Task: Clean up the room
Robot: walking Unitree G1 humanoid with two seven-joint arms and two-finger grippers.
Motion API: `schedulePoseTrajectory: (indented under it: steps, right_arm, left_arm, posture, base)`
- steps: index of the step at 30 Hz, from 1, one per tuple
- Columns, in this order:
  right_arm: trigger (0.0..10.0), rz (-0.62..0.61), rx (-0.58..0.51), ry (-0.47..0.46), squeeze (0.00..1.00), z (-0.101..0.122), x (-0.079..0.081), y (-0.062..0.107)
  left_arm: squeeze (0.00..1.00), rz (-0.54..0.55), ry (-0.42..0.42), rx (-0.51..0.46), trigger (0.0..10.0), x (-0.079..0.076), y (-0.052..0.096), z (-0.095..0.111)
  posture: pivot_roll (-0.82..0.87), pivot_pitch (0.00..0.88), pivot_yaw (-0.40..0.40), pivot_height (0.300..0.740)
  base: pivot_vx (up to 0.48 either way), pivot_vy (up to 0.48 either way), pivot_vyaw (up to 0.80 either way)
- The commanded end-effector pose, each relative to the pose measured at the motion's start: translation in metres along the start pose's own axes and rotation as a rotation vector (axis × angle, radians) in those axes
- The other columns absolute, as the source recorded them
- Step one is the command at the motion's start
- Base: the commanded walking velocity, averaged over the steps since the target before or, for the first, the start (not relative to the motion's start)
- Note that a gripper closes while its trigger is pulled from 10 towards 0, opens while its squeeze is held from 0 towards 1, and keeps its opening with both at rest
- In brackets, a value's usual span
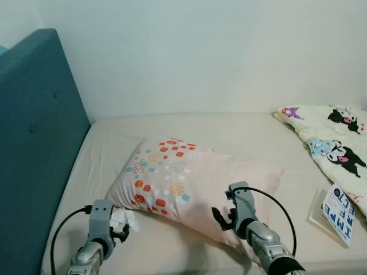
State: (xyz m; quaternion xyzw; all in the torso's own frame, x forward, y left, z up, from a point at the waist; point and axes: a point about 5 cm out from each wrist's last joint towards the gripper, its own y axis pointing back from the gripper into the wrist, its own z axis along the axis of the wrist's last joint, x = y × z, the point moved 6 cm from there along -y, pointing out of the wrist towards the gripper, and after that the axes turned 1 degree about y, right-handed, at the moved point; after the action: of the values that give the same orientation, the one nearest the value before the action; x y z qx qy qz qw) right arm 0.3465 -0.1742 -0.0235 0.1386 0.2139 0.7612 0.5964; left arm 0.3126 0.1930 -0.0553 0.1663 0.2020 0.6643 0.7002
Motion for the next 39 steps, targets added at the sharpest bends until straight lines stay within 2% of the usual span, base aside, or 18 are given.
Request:
schedulePoseTrajectory:
  steps: [1,10,15,17,20,21,23,25,26,27,28,29,30,31,34,35,39]
  right_arm:
    - [10.0,-0.005,0.021,0.005,0.0,-0.008,-0.001,0.002]
    - [10.0,-0.044,-0.005,-0.052,0.0,-0.003,-0.011,0.003]
    - [10.0,-0.066,-0.061,-0.126,0.0,0.011,-0.016,0.002]
    - [10.0,-0.073,-0.106,-0.188,0.0,0.023,-0.019,0.001]
    - [10.0,-0.075,-0.145,-0.251,0.0,0.036,-0.021,-0.001]
    - [10.0,-0.075,-0.145,-0.251,0.0,0.036,-0.021,-0.001]
    - [10.0,-0.072,-0.157,-0.281,0.0,0.041,-0.022,-0.002]
    - [10.0,-0.072,-0.157,-0.281,0.0,0.041,-0.022,-0.002]
    - [10.0,-0.073,-0.154,-0.29,0.0,0.041,-0.023,-0.002]
    - [10.0,-0.073,-0.154,-0.29,0.0,0.041,-0.023,-0.002]
    - [10.0,-0.077,-0.146,-0.307,0.0,0.04,-0.023,-0.002]
    - [10.0,-0.077,-0.146,-0.307,0.0,0.04,-0.023,-0.002]
    - [10.0,-0.077,-0.145,-0.313,0.0,0.04,-0.023,-0.002]
    - [10.0,-0.077,-0.145,-0.313,0.0,0.04,-0.023,-0.002]
    - [10.0,-0.07,-0.146,-0.33,0.0,0.039,-0.021,-0.002]
    - [10.0,-0.065,-0.147,-0.336,0.0,0.039,-0.02,-0.002]
    - [10.0,-0.058,-0.148,-0.342,0.0,0.039,-0.018,-0.002]
  left_arm:
    - [0.0,-0.005,0.008,0.012,10.0,-0.002,0.001,-0.005]
    - [0.0,0.011,-0.014,-0.027,10.0,0.0,-0.004,0.011]
    - [0.0,0.041,-0.077,-0.051,10.0,0.002,-0.008,0.024]
    - [0.0,0.053,-0.135,-0.062,10.0,0.001,-0.01,0.031]
    - [0.0,0.048,-0.275,-0.069,10.0,-0.005,-0.013,0.039]
    - [0.0,0.048,-0.275,-0.069,10.0,-0.005,-0.013,0.039]
    - [0.0,0.055,-0.355,-0.083,10.0,-0.007,-0.015,0.046]
    - [0.0,0.055,-0.355,-0.083,10.0,-0.007,-0.015,0.046]
    - [0.0,0.059,-0.407,-0.092,10.0,-0.008,-0.016,0.049]
    - [0.0,0.059,-0.407,-0.092,10.0,-0.008,-0.016,0.049]
    - [0.0,0.063,-0.561,-0.103,10.0,-0.01,-0.017,0.055]
    - [0.0,0.063,-0.561,-0.103,10.0,-0.01,-0.017,0.055]
    - [0.0,0.062,-0.621,-0.107,10.0,-0.011,-0.018,0.057]
    - [0.0,0.062,-0.621,-0.107,10.0,-0.011,-0.018,0.057]
    - [0.0,0.066,-0.761,-0.094,10.0,-0.011,-0.019,0.056]
    - [0.0,0.067,-0.79,-0.086,10.0,-0.01,-0.019,0.054]
    - [0.0,0.065,-0.816,-0.071,10.0,-0.009,-0.018,0.051]
  posture:
    - [-0.1,0.027,-0.034,0.74]
    - [-0.1,0.032,-0.025,0.74]
    - [-0.11,0.034,-0.02,0.74]
    - [-0.12,0.034,-0.017,0.74]
    - [-0.12,0.035,-0.013,0.74]
    - [-0.12,0.035,-0.013,0.74]
    - [-0.12,0.038,-0.012,0.74]
    - [-0.12,0.038,-0.012,0.74]
    - [-0.13,0.039,-0.013,0.74]
    - [-0.13,0.039,-0.013,0.74]
    - [-0.13,0.045,-0.008,0.73]
    - [-0.13,0.045,-0.008,0.73]
    - [-0.13,0.047,-0.008,0.725]
    - [-0.13,0.047,-0.008,0.725]
    - [-0.13,0.054,-0.008,0.71]
    - [-0.13,0.056,-0.008,0.705]
    - [-0.13,0.065,-0.008,0.695]
  base:
    - [0.0,0.0,0.0]
    - [0.0,0.0,0.0]
    - [0.0,0.0,0.0]
    - [0.0,0.0,0.0]
    - [0.0,0.0,0.0]
    - [0.0,0.0,0.0]
    - [0.0,0.0,0.0]
    - [0.0,0.0,0.0]
    - [0.0,0.0,0.0]
    - [0.0,0.0,0.0]
    - [0.0,0.0,0.0]
    - [0.0,0.0,0.0]
    - [0.0,0.0,0.0]
    - [0.0,0.0,0.0]
    - [0.0,0.0,0.0]
    - [0.0,0.0,0.0]
    - [0.0,0.0,0.0]
